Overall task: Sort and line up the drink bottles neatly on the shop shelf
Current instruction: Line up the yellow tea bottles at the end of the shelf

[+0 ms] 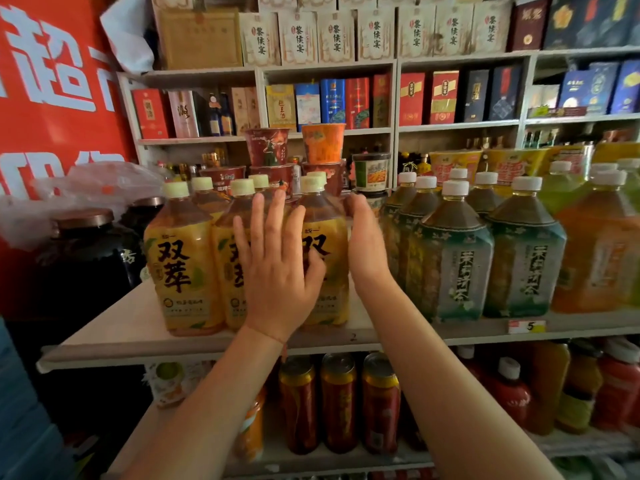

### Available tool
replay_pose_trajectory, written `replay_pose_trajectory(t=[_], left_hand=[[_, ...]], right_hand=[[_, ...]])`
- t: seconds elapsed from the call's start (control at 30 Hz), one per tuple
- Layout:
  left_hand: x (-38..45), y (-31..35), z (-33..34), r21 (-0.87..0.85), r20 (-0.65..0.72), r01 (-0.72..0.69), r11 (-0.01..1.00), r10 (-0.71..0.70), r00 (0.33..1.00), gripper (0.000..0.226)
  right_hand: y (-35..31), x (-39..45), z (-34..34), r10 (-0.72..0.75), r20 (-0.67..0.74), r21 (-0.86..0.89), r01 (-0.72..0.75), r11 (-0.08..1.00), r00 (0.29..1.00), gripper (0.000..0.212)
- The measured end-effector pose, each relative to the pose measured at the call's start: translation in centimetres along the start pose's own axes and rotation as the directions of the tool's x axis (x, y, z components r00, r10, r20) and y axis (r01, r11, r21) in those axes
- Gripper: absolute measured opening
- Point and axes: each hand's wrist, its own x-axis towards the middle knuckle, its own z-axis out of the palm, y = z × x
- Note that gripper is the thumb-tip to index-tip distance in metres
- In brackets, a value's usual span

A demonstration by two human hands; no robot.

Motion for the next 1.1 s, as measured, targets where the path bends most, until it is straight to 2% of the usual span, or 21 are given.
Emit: replay_pose_trajectory(t=[0.07,0.17,0.27,0.33,0.37,0.43,0.5,0.57,0.63,0.73,0.8,0.83,0.9,0.93,0.97,1.0,1.1], left_hand=[[1.2,2.2,-0.1,-0.066,-0.073,-0.044,0.997,0.039,0.997,0.039],[1.6,6.4,0.3,-0.187,-0.145,-0.069,0.98,0.042,0.989,0.023],[1.9,11.9,1.7,-0.335,-0.054,-0.004,0.942,-0.015,0.998,0.026],[2.3,15.2,2.8,-0.364,0.059,0.109,0.925,-0.094,0.994,0.041],[2.5,16.7,3.4,-0.363,0.104,0.161,0.918,-0.131,0.986,0.051],[2.7,19.1,4.4,-0.324,0.147,0.238,0.916,-0.2,0.969,0.069],[2.8,21.1,5.2,-0.25,0.147,0.289,0.924,-0.258,0.955,0.08],[2.9,22.0,5.7,-0.186,0.144,0.33,0.925,-0.307,0.941,0.085],[3.3,22.5,6.1,-0.15,0.141,0.376,0.914,-0.357,0.923,0.086],[3.5,23.0,6.0,-0.181,0.141,0.454,0.873,-0.434,0.89,0.08],[3.4,22.6,5.9,-0.324,0.203,0.584,0.744,-0.548,0.811,0.07],[3.6,22.3,5.8,-0.414,0.268,0.675,0.611,-0.627,0.732,0.064],[3.9,21.4,5.7,-0.518,0.45,0.821,0.241,-0.739,0.501,0.073],[4.0,20.9,5.7,-0.503,0.526,0.858,0.107,-0.75,0.402,0.082],[4.0,20.6,5.5,-0.489,0.575,0.872,0.036,-0.739,0.352,0.088],[3.8,20.4,5.5,-0.477,0.602,0.879,0.014,-0.723,0.338,0.091],[3.8,21.1,4.9,-0.473,0.602,0.88,0.04,-0.714,0.356,0.082]], right_hand=[[-1.1,-0.1,-1.4,-0.286,0.01,-0.106,0.286,0.952,0.958,0.031],[-2.8,0.0,-5.2,-0.57,0.021,-0.318,0.546,0.775,0.821,0.035],[-3.8,1.6,-11.1,-0.73,0.014,-0.519,0.629,0.579,0.683,0.034],[-3.8,3.0,-15.0,-0.754,0.023,-0.638,0.591,0.494,0.656,0.037],[-3.7,3.5,-16.8,-0.743,0.018,-0.667,0.562,0.489,0.669,0.039],[-3.5,3.9,-19.9,-0.662,-0.007,-0.642,0.504,0.577,0.749,0.042],[-3.2,4.4,-22.5,-0.506,-0.027,-0.575,0.401,0.713,0.862,0.044],[-2.9,4.4,-23.9,-0.323,-0.055,-0.488,0.257,0.834,0.945,0.043],[-2.7,4.2,-25.0,-0.155,-0.09,-0.325,0.118,0.938,0.984,0.038],[-2.3,3.6,-25.8,0.029,-0.09,-0.146,-0.042,0.988,0.996,0.048],[-1.7,3.3,-25.9,0.129,-0.095,-0.102,-0.138,0.985,0.987,0.055],[-1.3,3.2,-25.9,0.176,-0.102,-0.082,-0.184,0.979,0.979,0.057],[-0.5,3.0,-26.0,0.269,-0.118,-0.038,-0.275,0.961,0.956,0.06],[-0.1,2.9,-26.1,0.312,-0.123,-0.019,-0.316,0.948,0.942,0.062],[0.1,2.6,-26.1,0.35,-0.126,-0.002,-0.353,0.936,0.928,0.065],[0.3,2.4,-26.0,0.378,-0.13,0.004,-0.38,0.925,0.917,0.068],[0.3,2.1,-25.8,0.406,-0.156,0.001,-0.411,0.911,0.9,0.07]])
